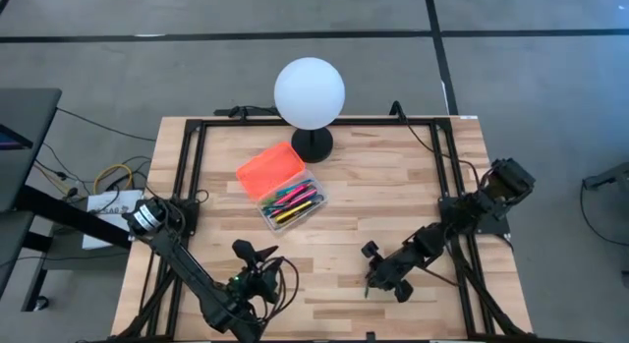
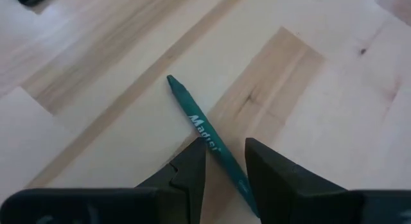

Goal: Pick & place school supplies into a supply box
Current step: Put the green crayon into the orange supply box

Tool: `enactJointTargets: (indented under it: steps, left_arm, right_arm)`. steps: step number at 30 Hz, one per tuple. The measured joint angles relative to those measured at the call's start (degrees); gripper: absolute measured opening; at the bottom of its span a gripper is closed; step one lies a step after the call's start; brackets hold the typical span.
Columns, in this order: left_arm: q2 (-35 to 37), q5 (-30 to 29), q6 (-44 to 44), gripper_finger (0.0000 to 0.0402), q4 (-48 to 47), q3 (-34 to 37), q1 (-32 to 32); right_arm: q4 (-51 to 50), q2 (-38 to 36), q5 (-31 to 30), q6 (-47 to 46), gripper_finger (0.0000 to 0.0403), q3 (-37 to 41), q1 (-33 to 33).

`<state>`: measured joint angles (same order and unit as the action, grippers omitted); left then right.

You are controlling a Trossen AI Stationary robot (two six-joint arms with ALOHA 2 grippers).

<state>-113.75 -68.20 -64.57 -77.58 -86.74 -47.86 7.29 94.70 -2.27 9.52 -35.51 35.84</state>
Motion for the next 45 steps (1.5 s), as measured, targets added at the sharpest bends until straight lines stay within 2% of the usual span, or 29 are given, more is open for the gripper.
enactJointTargets:
  steps: [5, 10, 22, 27, 31, 35, 39, 45]
  left_arm:
    - [0.0, 0.3, 0.0, 0.0158, 0.0, 0.0, 0.0]
    - [0.0, 0.3, -0.4, 0.0158, 0.1, 0.0, 0.0]
    - [0.0, 1.9, -1.2, 0.0158, 0.2, 0.0, 0.0]
    - [-0.9, 3.1, -1.2, 0.0158, 0.7, 0.2, -0.1]
    - [-0.9, 3.5, -1.4, 0.0158, 3.1, 3.2, -0.2]
    - [-0.8, 3.5, -4.1, 0.0158, 3.6, 6.8, -0.5]
    - [-0.8, 3.5, -5.4, 0.0158, 3.3, 8.7, -0.5]
    - [-0.8, 3.5, -5.5, 0.0158, 3.1, 9.0, -0.5]
  right_arm:
    - [-0.2, 0.1, 0.0, -1.0, 0.0102, 0.0, -0.4]
    - [-1.1, 0.2, 1.0, -9.1, 0.0094, 0.0, -2.1]
    - [-1.9, 0.1, 1.0, -21.6, 0.0007, -0.1, -3.9]
    - [-0.8, 0.2, 1.2, -26.1, 0.0034, 0.0, -4.4]
    - [-0.2, 0.2, 0.5, -26.2, 0.0058, 0.0, -4.5]
    - [-1.0, 0.2, 0.5, -26.2, 0.0065, -0.2, -4.5]
    - [-8.3, 0.2, 0.3, -26.6, 0.0065, -3.2, -4.4]
    - [-19.2, 0.2, -3.7, -28.7, 0.0059, -7.3, -4.5]
